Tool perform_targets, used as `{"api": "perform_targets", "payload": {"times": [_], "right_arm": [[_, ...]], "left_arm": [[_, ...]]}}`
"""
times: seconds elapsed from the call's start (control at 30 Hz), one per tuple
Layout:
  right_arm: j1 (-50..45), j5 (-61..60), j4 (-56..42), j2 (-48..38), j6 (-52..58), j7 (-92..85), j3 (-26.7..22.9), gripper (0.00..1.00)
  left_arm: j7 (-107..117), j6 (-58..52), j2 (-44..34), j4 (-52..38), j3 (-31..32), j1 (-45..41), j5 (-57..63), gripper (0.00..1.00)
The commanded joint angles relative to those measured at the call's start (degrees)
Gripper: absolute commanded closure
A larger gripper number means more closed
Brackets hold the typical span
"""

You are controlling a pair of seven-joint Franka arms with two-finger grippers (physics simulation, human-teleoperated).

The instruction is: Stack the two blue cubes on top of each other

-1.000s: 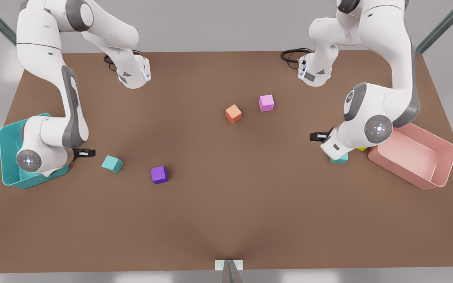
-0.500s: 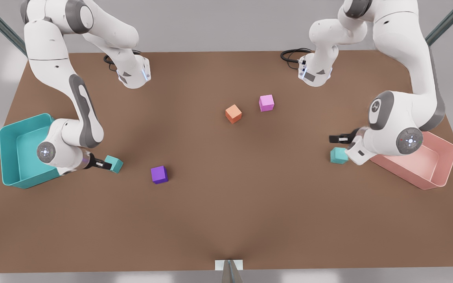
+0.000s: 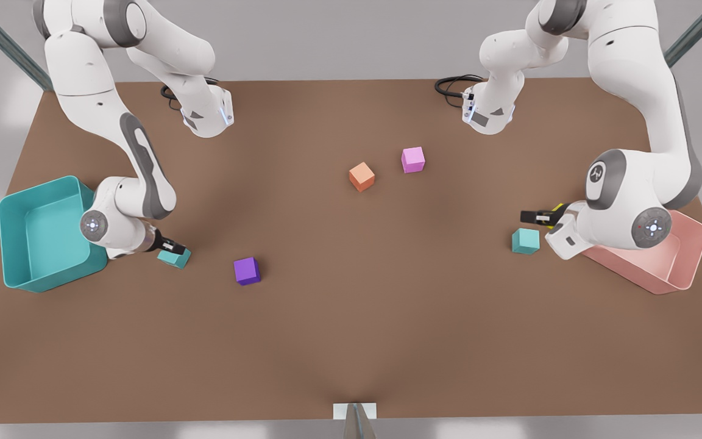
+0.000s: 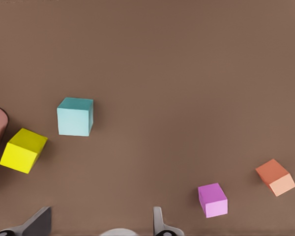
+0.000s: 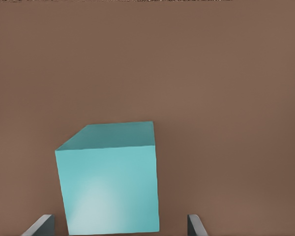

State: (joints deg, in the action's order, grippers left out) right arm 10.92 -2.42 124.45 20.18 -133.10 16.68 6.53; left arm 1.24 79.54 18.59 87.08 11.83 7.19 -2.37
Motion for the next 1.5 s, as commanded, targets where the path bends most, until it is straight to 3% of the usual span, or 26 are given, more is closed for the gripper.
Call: {"api": "perform_targets", "payload": {"times": [0.0, 0.13, 0.37, 0.4, 0.5, 0.6, 0.73, 0.83, 0.93, 1.03, 1.17, 1.23, 1.4, 1.43, 1.47], "right_arm": [[-0.02, -0.39, 0.0, 0.65, -1.81, 4.94, 0.06, 0.0], [-0.28, -0.91, 0.0, 2.76, -2.43, 4.85, -0.03, 0.0], [-0.28, -0.91, -0.79, 6.8, -3.22, 4.85, -0.12, 0.0], [-0.37, -0.91, -0.87, 6.8, -3.22, 4.85, -0.12, 0.04], [-0.37, -0.91, -1.14, 6.45, -2.6, 4.85, -0.03, 0.39], [-0.37, -0.91, -2.37, 5.75, -0.67, 4.85, 0.32, 0.42], [-2.39, -1.44, -6.93, 2.5, 8.64, 5.11, 0.59, 0.42], [-12.83, -4.25, -19.41, 1.88, 22.35, 12.48, 0.59, 0.41], [-30.15, -4.17, -30.92, 3.81, 22.89, 30.4, 0.59, 0.41], [-42.45, -4.17, -44.36, 12.86, 22.01, 44.82, 0.59, 0.41], [-49.15, -3.03, -50.01, 23.24, 11.9, 50.02, 0.06, 0.41], [-49.24, -3.11, -50.36, 25.79, 9.18, 50.11, 0.15, 0.41], [-50.99, -3.29, -50.71, 30.53, 3.47, 50.2, 0.15, 0.41], [-51.26, -3.29, -50.88, 31.06, 2.94, 50.2, 0.06, 0.35], [-51.35, -3.29, -51.32, 31.76, 2.76, 50.2, 0.06, 0.0]], "left_arm": [[-5.28, -1.14, -0.04, -0.07, 0.04, 0.01, 0.7, 0.0], [-5.19, -4.83, -0.31, -0.42, 0.92, 0.54, 0.62, 0.0], [-5.1, -1.58, 0.04, -0.51, 1.01, -0.16, 0.7, 0.0], [-5.1, -1.58, -0.04, -0.69, 1.01, 0.1, 0.7, 0.0], [-2.64, -3.16, -0.22, -0.51, 2.06, 0.19, 0.7, 0.0], [-2.64, -4.13, -0.22, -0.51, 2.06, 0.19, 0.7, 0.0], [-2.73, -4.04, 0.04, -0.42, 1.97, 0.37, 0.7, 0.0], [-2.73, -4.13, 0.13, -0.16, 2.06, 0.28, 0.7, 0.0], [-4.84, -3.42, 1.1, -2.78, 1.89, 0.45, 0.7, 0.0], [-5.28, -1.49, 2.06, -3.24, 1.89, 0.54, 0.7, 0.0], [-5.1, -2.37, 2.06, -4.03, 1.8, 4.85, -1.05, 0.0], [-4.93, 5.79, 3.56, -1.31, 1.53, 2.92, 0.0, 0.0], [-11.68, 38.76, 2.59, 19.18, -3.56, -0.6, -0.09, 0.0], [-18.28, 40.17, 2.86, 19.18, -6.11, -0.43, -0.09, 0.0], [-18.38, 41.92, 3.38, 19.87, -6.46, -0.43, 0.0, 0.0]]}}
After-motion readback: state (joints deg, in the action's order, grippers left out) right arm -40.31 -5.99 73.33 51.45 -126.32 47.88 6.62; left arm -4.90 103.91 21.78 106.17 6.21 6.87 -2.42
